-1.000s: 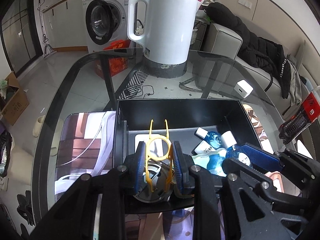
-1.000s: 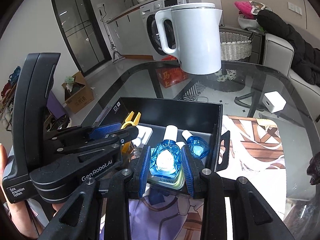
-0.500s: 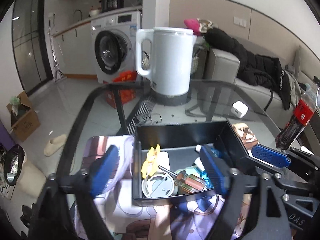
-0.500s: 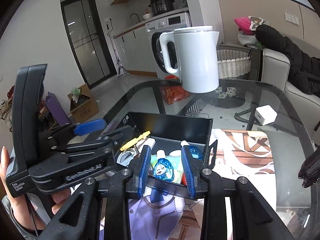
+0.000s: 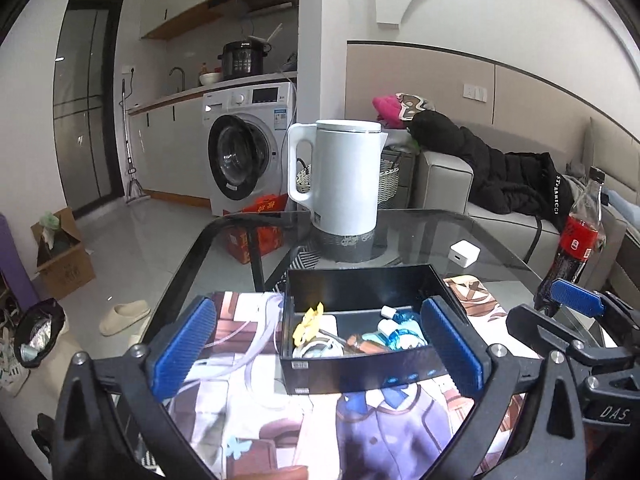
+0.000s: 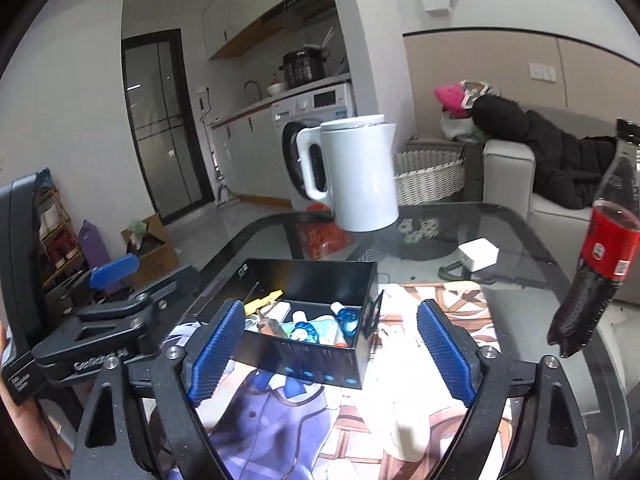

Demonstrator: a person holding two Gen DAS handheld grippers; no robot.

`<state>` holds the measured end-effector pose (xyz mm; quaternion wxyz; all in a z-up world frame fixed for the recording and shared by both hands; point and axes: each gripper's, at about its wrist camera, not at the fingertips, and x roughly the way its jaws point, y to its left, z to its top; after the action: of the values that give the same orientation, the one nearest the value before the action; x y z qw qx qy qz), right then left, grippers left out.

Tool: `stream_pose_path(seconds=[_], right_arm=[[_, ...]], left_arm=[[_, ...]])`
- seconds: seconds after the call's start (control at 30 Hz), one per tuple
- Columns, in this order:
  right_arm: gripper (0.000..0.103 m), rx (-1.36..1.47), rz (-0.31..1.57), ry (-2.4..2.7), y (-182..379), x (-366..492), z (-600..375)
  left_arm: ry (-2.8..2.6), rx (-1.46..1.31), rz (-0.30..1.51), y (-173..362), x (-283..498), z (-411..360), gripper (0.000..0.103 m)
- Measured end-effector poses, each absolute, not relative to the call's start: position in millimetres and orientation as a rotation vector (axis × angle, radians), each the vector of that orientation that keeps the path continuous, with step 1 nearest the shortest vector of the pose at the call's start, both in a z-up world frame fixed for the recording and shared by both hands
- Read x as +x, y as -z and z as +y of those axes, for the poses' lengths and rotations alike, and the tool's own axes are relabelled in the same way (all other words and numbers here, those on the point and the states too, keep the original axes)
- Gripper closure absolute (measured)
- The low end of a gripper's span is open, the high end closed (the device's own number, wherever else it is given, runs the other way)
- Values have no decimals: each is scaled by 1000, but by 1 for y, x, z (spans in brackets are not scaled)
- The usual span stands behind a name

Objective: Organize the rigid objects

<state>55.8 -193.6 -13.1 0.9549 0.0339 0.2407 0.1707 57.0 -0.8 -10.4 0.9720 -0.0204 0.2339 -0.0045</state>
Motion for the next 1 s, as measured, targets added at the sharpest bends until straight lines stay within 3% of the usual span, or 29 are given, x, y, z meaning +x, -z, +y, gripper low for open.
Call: stream_pose_path(seconds=[0.47, 1.0], right_arm=[[3, 66, 420, -304, 21, 35, -192], [3, 42, 407, -297, 21, 29, -190]], left_arm=[[1, 55, 358, 17, 24, -7, 0], [-7, 62, 355, 22, 21, -8, 0]])
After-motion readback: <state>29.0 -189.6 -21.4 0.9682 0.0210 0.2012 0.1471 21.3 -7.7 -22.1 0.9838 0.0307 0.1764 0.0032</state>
